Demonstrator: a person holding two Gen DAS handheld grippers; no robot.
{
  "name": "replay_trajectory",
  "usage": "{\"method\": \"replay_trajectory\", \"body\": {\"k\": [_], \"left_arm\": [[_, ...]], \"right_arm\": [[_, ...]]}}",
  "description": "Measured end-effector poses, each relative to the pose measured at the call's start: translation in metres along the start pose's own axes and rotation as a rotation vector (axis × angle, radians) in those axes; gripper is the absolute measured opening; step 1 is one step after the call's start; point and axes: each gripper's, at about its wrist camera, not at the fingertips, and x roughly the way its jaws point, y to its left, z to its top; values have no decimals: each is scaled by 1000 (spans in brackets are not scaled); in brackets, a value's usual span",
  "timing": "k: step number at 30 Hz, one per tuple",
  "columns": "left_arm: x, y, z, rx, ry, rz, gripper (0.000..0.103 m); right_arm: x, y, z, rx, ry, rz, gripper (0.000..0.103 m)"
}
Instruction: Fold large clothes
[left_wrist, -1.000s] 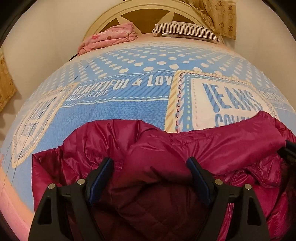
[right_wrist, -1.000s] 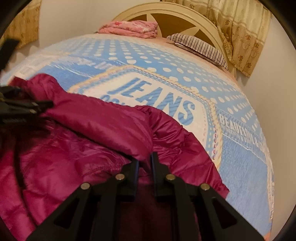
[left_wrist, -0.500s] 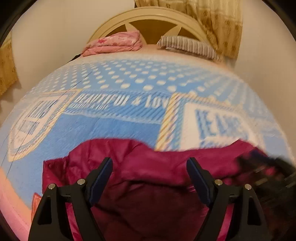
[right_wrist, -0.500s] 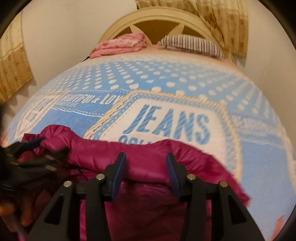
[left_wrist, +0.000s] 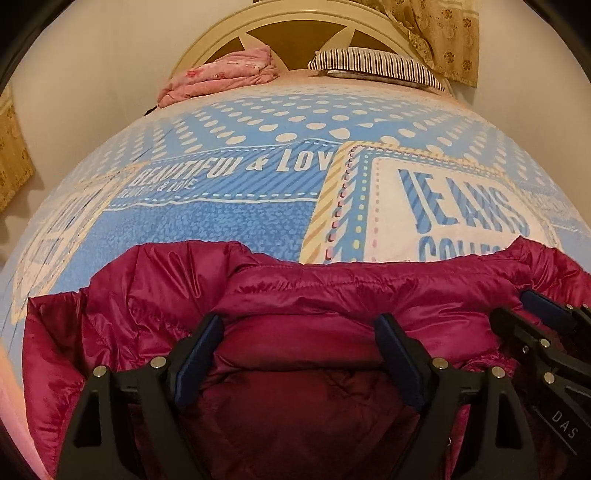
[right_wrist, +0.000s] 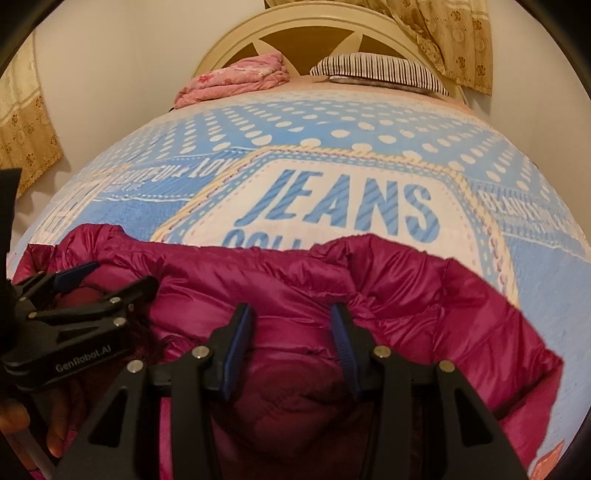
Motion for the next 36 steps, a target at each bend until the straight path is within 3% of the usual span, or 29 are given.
{"method": "replay_trajectory", "body": {"k": [10, 36], "left_arm": [[6, -6, 1, 24, 9, 47, 89], [7, -6, 1, 19, 10, 43, 90]], "right_arm": [[7, 6, -3, -29, 18, -45, 48], [10, 10, -3, -41, 23, -66, 48]]}}
